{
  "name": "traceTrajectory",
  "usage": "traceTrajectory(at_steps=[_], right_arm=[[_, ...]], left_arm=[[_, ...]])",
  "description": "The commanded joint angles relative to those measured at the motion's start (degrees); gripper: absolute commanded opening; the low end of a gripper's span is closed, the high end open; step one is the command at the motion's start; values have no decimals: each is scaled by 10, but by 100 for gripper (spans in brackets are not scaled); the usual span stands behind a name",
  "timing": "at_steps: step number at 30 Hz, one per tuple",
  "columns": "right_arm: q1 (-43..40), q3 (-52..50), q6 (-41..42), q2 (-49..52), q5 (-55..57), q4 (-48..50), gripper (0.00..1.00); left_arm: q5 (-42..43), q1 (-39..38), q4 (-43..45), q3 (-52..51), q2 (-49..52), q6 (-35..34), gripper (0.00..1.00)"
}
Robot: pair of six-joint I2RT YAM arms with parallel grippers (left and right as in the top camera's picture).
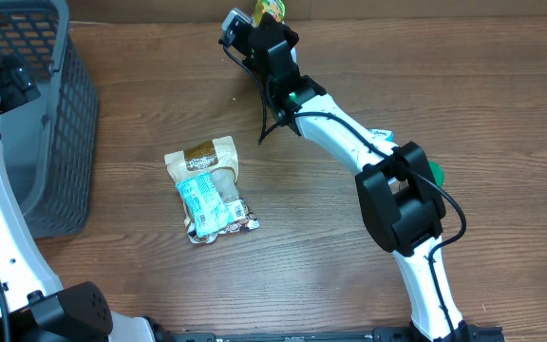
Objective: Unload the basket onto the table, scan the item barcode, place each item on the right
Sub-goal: 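Hold the yellow bottle over the white scanner with the right gripper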
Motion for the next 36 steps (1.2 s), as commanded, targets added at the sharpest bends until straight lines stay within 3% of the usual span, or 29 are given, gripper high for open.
traceTrajectory(at_steps=[1,22,30,36], right_arm=[[1,8,4,-6,12,10,4],[-9,7,51,-6,13,-20,4],[-11,8,148,-66,14,-34,4],[-11,8,231,-137,8,-114,4]], left_arm=[[4,-2,0,8,0,11,100],[4,-2,0,8,0,11,100],[4,-2,0,8,0,11,100],[4,-2,0,8,0,11,100]])
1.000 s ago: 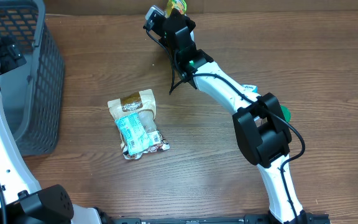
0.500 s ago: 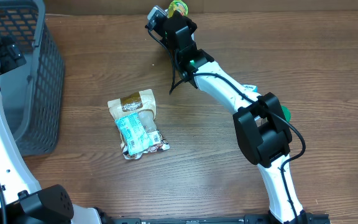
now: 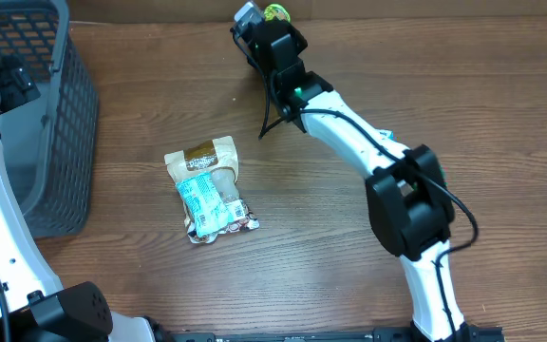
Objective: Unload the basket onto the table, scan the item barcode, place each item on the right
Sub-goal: 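Hold the yellow bottle over the white scanner with the right gripper, then carry the bottle right and lower it beside the green-lidded jar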
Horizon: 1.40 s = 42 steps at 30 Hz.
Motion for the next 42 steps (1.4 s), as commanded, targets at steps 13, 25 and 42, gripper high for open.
traceTrajectory(at_steps=[13,25,42], right_arm=[[-24,8,392,-203,-7,-442,4],[-103,0,465,-201,-215,-796,4],[-187,-115,535,-200,-167,-764,4]], left_arm=[[4,-2,0,8,0,11,100],[4,-2,0,8,0,11,100],[4,-2,0,8,0,11,99]])
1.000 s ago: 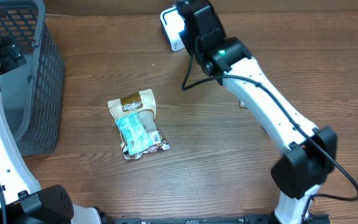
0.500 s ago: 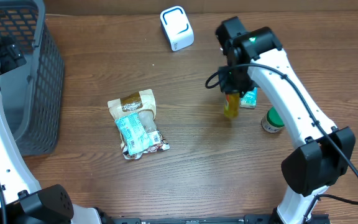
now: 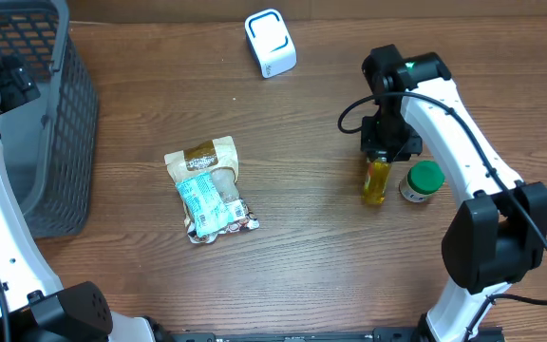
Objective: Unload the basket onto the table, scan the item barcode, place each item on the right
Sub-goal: 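Carry the bottle right and lower it beside the green-lidded jar, then open the right gripper to release the yellow bottle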
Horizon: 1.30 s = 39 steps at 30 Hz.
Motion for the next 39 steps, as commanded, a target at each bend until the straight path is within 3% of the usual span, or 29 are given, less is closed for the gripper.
traceTrajectory(at_steps=[1,11,20,30,39], right_arm=[[-13,-7,21,-13,27,25,4],[-16,-10,21,-13,46,76,5],[-16,-18,21,-13,54,65,36],[-16,-36,21,-14,42,69,36],[-15,-36,27,-14,41,86,23]], left_arm=[[4,-2,0,8,0,11,100],[5,-2,0,8,0,11,99],[4,-2,0,8,0,11,100],[5,-2,0,8,0,11,99],[4,-2,0,8,0,11,100]])
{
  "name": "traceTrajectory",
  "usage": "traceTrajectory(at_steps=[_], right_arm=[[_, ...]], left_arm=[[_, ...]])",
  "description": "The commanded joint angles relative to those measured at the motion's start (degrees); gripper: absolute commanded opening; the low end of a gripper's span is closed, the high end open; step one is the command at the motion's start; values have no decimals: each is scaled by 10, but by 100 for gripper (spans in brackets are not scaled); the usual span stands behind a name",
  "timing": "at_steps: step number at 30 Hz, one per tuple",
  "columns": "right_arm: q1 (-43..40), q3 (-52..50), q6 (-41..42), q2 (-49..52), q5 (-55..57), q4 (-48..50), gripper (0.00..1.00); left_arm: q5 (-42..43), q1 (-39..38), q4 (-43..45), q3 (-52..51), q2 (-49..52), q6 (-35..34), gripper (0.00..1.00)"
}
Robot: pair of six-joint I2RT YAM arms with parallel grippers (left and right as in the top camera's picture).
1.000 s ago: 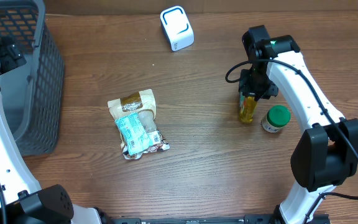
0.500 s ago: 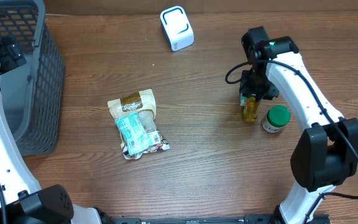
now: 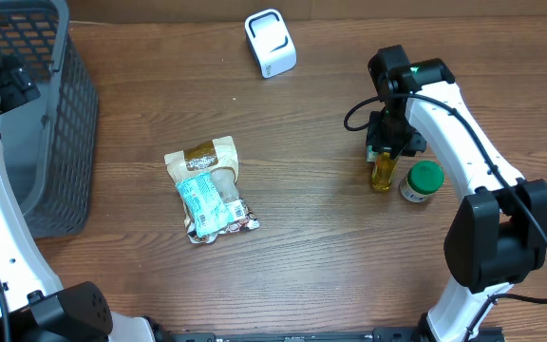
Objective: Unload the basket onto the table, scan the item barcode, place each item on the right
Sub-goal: 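Open the right gripper to release the yellow bottle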
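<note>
A small yellow bottle [image 3: 382, 174] stands nearly upright on the table, just left of a green-lidded jar [image 3: 423, 180]. My right gripper [image 3: 386, 152] is directly above the bottle and seems shut on its top; the wrist hides the fingers. The white barcode scanner [image 3: 271, 43] sits at the back of the table, well left of the gripper. A snack packet [image 3: 209, 190] lies flat at the centre left. My left arm rests at the left edge by the basket, and its gripper is out of view.
A grey mesh basket [image 3: 50, 123] fills the back left corner. Bare wooden tabletop [image 3: 311, 256] stretches between the packet and the bottle. My right arm's lower link runs down the right side to its base at the front edge.
The yellow bottle was tilted, its end pointing toward the front edge; now it is closer to upright and slightly nearer the jar. My right gripper has shifted a little right with it.
My right gripper first held the yellow bottle at the back of the table over the scanner, which the arm hid. It stayed there a moment later. Then it was far right beside the green-lidded jar with the bottle tilted, and now the bottle stands there.
</note>
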Motion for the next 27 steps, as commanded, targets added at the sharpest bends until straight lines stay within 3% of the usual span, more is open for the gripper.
traceTrajectory(at_steps=[1,13,27], right_arm=[[-1,-5,7,-13,-4,28,23],[-1,-5,6,-13,-2,120,20],[-1,-5,2,-13,-3,47,22]], left_arm=[[4,-2,0,8,0,11,99],[4,-2,0,8,0,11,100],[4,-2,0,8,0,11,100]])
